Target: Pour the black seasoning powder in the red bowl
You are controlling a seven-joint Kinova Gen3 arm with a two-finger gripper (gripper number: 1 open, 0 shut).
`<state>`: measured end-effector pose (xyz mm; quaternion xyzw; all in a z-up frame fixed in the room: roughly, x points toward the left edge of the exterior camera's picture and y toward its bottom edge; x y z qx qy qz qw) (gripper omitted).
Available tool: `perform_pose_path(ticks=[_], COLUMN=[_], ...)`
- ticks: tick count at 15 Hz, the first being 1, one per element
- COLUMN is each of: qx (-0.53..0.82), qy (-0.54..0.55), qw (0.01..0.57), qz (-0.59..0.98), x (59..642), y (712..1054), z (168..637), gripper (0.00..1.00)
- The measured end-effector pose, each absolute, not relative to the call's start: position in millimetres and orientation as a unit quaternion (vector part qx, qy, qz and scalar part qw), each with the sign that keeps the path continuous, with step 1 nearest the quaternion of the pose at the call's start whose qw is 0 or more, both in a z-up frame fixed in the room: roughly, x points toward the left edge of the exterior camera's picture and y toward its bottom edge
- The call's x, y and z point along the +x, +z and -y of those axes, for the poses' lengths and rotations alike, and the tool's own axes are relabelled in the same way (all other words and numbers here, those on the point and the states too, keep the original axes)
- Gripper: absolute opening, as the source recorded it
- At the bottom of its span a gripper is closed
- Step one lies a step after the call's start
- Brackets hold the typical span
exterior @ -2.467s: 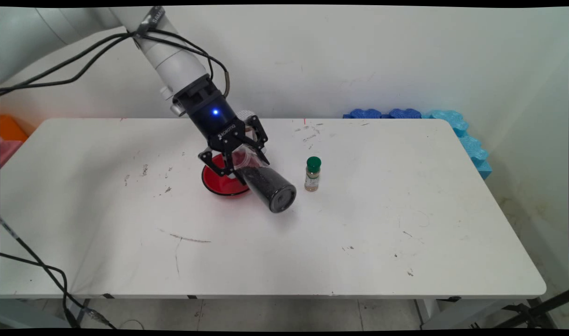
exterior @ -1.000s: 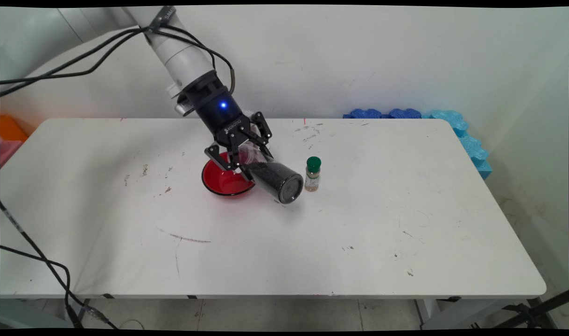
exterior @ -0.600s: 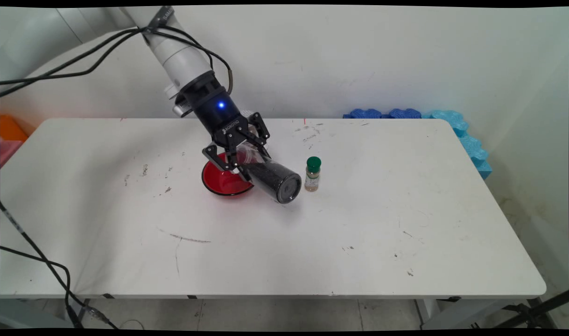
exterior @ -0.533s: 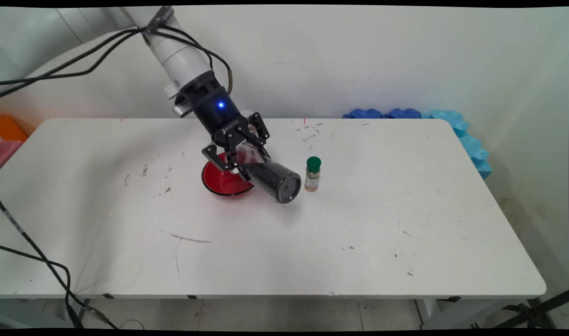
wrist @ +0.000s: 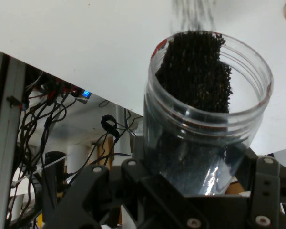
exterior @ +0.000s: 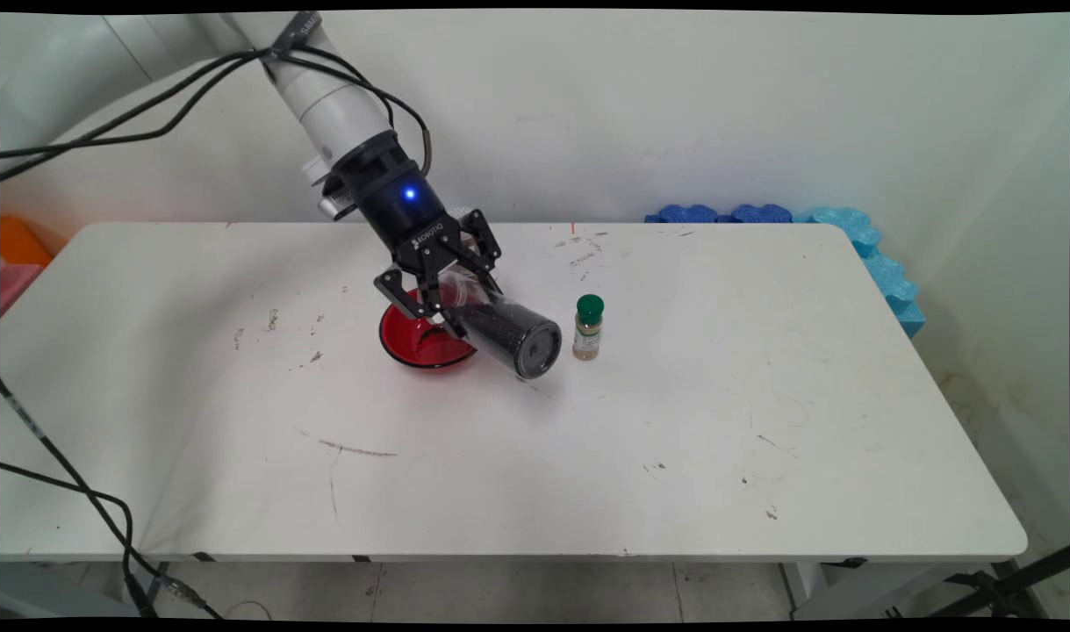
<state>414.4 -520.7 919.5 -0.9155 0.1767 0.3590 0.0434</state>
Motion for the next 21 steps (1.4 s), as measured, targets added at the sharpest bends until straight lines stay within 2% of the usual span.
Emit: perform_pose_path(ticks=[21], qx=[-0.918], qy=[0.361], qw=[0.052], qz=[-0.156], x=[430], y=[919], z=[528], gripper=[0.00])
